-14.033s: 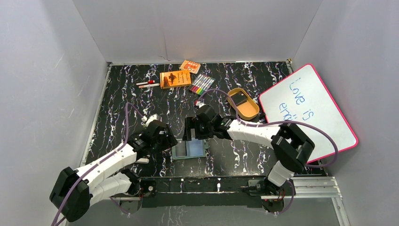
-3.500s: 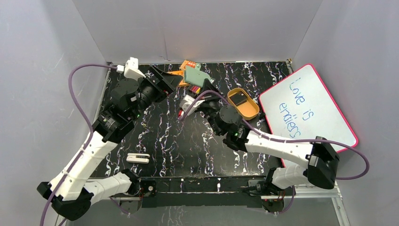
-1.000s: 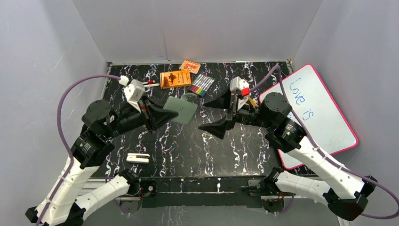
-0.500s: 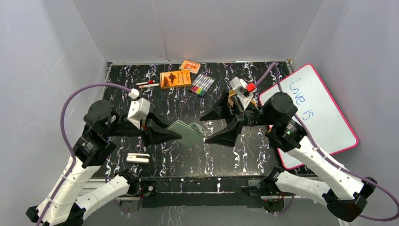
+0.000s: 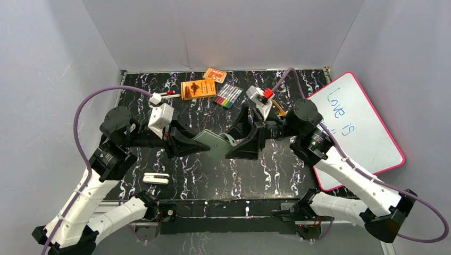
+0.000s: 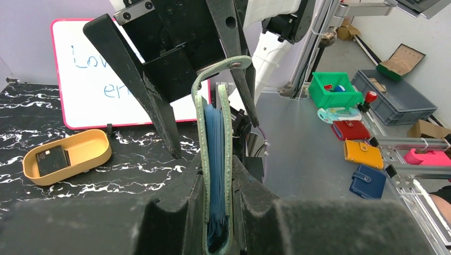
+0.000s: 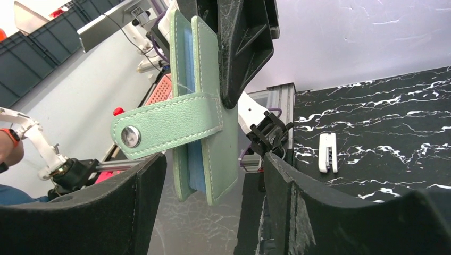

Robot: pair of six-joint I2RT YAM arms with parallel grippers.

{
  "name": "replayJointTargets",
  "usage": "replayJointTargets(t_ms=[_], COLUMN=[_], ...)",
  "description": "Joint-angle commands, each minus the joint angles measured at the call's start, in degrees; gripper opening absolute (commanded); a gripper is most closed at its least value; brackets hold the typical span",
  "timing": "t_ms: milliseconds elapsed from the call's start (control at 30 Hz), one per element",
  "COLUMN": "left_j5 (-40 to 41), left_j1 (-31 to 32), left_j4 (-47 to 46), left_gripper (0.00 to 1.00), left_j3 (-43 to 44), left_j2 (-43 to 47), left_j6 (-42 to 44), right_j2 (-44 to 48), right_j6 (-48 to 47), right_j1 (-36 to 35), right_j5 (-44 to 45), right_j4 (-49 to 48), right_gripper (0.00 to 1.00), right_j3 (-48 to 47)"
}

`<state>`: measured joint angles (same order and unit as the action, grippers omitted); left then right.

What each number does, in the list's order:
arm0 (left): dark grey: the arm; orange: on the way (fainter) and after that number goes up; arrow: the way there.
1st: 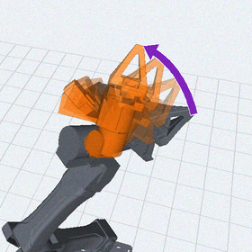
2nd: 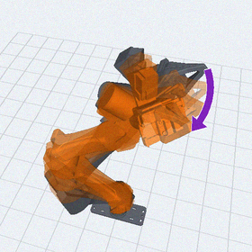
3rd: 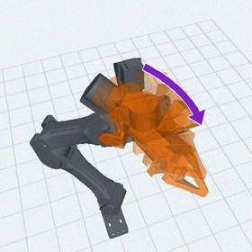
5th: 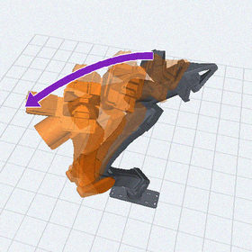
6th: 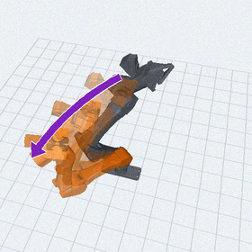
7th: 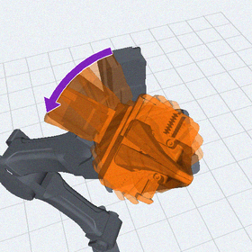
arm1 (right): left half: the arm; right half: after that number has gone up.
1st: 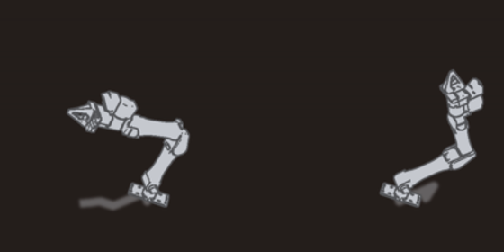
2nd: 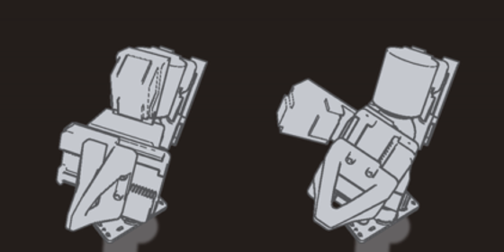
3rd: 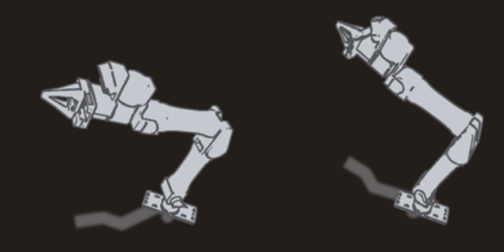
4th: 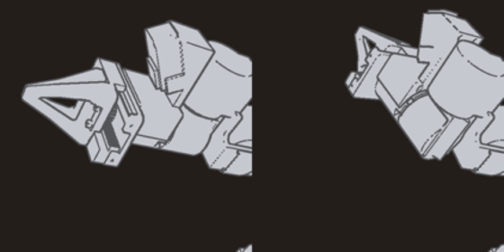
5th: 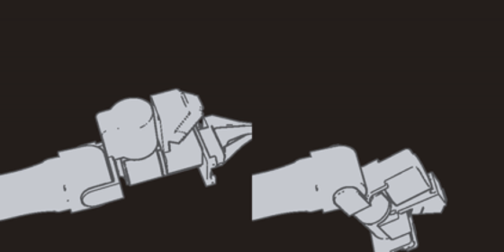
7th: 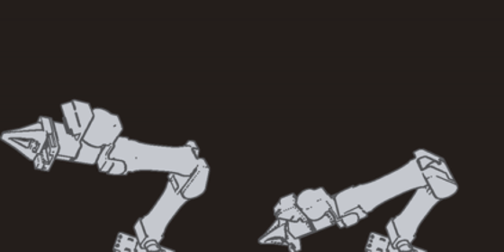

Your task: Put the credit cards into the card holder

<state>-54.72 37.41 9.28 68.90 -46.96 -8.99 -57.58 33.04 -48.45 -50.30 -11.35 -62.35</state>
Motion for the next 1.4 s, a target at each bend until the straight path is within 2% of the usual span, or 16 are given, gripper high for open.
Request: replayJointTargets(t_ms=[0, 267, 400, 567, 633, 700, 767, 833, 900, 933, 1067, 1200, 1367], left_j5=[1.02, 3.57, 3.78, 4.07, 4.69, 6.22, 9.74, 13.33, 17.04, 19.25, 26.71, 30.89, 30.9], left_j1=[-0.12, -0.07, -0.1, -0.05, -0.06, -0.06, -0.05, -0.06, -0.05, -0.05, -0.1, -0.05, -0.06], left_j4=[-2.92, -3.1, -3.86, -5.3, -6.22, -7.55, -9.87, -13.41, -18.04, -20.99, -36.09, -47.87, -50.49], left_gripper=[0.0, 0.0, 0.0, 0.01, 0.14, 0.39, 0.6, 0.71, 0.76, 0.84, 0.86, 0.83, 0.81], left_j3=[1.65, 1.5, 1.33, 0.6, -0.22, -1.51, -3.85, -6.83, -10.49, -12.46, -21.46, -27.29, -25.69], left_j2=[0.38, 0.47, 0.08, -0.24, -0.03, 0.67, 2.1, 4.16, 6.51, 7.77, 11.25, 10.19, 4.99], left_j6=[-0.52, 0.29, -0.19, -1.44, -2.48, -3.76, -6.51, -9.21, -13.31, -15.78, -27.55, -38.99, -45.25], right_j2=[-0.24, -1.44, -1.78, -1.65, -1.36, -0.98, -0.27, 1.17, 2.18, 2.75, 4.43, 4.52, 4.58], right_j6=[2.39, 4.58, 5.62, 6.68, 6.75, 6.72, 6.73, 6.76, 6.54, 6.63, 8.2, 10.02, 9.8], right_j1=[0.12, 0.03, 0.06, -0.07, -0.21, -0.24, -0.22, -0.22, -0.23, -0.23, -0.23, -0.3, -0.32], right_j5=[-0.62, -0.5, -0.34, 0.81, 1.6, 2.79, 4.45, 7.52, 11.32, 13.41, 19.7, 23.87, 27.71], right_j4=[-4.41, -6.11, -7.57, -11.07, -11.79, -12.6, -13.98, -15.91, -17.28, -18.46, -24.56, -28.97, -28.79], right_gripper=[0.72, 0.51, 0.45, 0.2, 0.1, 0.01, 0.0, 0.0, 0.0, 0.0, 0.0, 0.0, 0.0], right_j3=[-1.72, -0.86, -0.62, 0.8, 1.14, 1.64, 2.36, 3.54, 4.61, 5.51, 8.93, 11.42, 11.9])
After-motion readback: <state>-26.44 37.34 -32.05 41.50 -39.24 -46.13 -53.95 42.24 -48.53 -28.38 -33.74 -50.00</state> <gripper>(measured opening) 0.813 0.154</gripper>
